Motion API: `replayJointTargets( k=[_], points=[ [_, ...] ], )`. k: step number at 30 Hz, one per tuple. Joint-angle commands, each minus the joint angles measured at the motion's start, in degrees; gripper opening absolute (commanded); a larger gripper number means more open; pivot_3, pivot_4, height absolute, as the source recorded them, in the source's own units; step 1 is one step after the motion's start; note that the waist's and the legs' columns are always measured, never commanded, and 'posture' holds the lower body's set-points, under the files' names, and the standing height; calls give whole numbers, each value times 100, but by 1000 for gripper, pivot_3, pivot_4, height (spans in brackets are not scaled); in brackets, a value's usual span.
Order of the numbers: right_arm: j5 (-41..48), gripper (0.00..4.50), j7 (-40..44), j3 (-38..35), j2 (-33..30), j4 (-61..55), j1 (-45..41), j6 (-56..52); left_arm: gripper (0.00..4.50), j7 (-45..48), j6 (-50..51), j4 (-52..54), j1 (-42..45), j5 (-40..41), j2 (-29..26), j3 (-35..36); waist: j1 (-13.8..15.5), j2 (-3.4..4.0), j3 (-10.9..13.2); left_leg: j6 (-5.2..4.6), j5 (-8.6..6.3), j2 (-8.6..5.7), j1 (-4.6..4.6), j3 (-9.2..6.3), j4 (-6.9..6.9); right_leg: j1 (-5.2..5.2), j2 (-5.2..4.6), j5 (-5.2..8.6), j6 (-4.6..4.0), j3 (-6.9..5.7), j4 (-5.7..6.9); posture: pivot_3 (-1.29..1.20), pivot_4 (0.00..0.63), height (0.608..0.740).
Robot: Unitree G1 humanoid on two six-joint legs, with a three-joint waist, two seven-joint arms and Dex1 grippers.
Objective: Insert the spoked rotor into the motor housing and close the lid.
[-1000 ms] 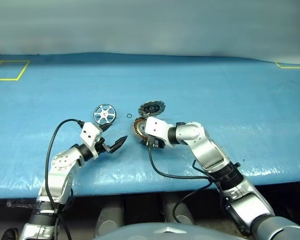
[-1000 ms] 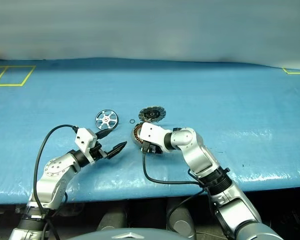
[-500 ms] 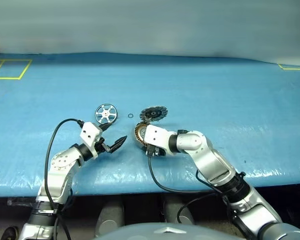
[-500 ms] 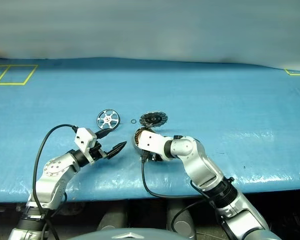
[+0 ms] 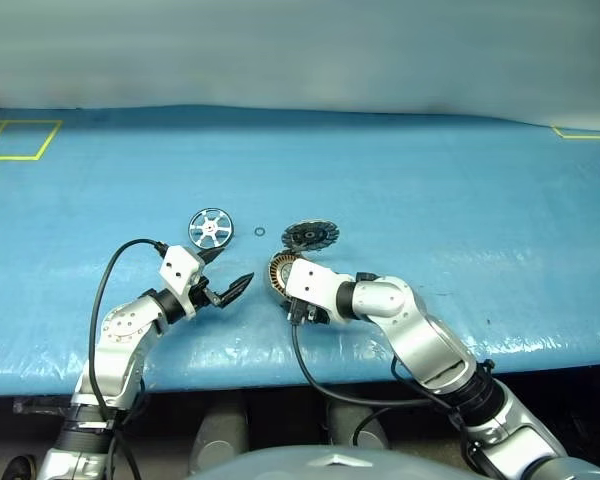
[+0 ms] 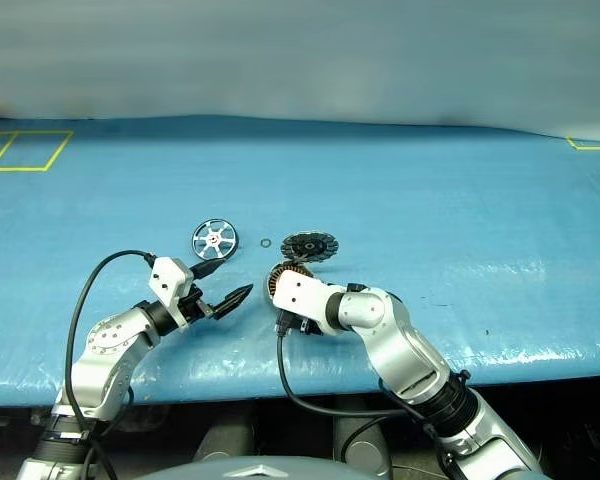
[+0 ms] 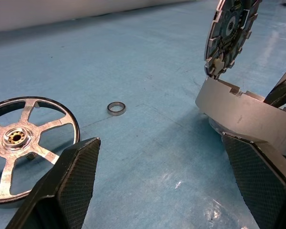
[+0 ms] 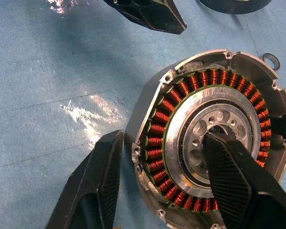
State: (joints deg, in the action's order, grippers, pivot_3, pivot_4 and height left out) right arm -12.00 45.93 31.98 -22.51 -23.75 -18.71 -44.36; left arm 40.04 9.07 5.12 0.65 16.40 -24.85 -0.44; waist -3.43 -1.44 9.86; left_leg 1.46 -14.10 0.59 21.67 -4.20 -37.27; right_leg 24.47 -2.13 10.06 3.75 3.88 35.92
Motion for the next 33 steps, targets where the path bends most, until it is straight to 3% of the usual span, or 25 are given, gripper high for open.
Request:
replayJointTargets(
  k=[1,3,13,21,27,32,33],
  points=[
    [138,3817,-42,11,-21,-53,72,-35,4500,-4,-68,240,30,28,-24,79,1,0,0,0,0,0,0,0,0,0,0,0,0,0,0,0,150,740],
    [276,4471,-109,-117,54,-169,86,-48,4500,-7,-62,242,31,31,-27,84,16,0,0,0,0,-1,2,-1,0,0,-1,0,0,0,-1,0,150,740],
    [1207,4471,-385,-1014,290,-1408,277,-461,4500,79,-66,161,108,22,-45,28,4,0,1,0,0,0,6,-3,0,5,-1,0,0,-2,-1,0,150,740],
    [1588,4471,-640,-1779,-124,-1339,875,-217,4500,50,-145,-352,639,-80,84,-11,55,-1,1,0,0,-2,9,-1,0,4,-3,0,1,-3,-6,0,150,740],
    [1677,4471,-932,-1873,-214,-1326,1072,-141,4500,-44,19,-1231,1224,-256,69,-20,1,-1,1,0,0,-1,9,-1,0,6,0,0,1,-3,-2,0,150,740],
    [1703,4500,-1163,-1821,-203,-1294,1106,-61,3225,-45,-18,-1970,1609,-463,59,-91,7,-3,1,0,0,-3,10,-2,0,3,-1,-1,2,-3,-5,0,150,740],
    [1715,4500,-1192,-1806,-210,-1301,1123,-50,3225,10,-31,-2087,1682,-454,89,-105,11,-3,1,0,0,-3,10,-2,0,3,-1,-1,2,-3,-6,0,150,740]
  ],
)
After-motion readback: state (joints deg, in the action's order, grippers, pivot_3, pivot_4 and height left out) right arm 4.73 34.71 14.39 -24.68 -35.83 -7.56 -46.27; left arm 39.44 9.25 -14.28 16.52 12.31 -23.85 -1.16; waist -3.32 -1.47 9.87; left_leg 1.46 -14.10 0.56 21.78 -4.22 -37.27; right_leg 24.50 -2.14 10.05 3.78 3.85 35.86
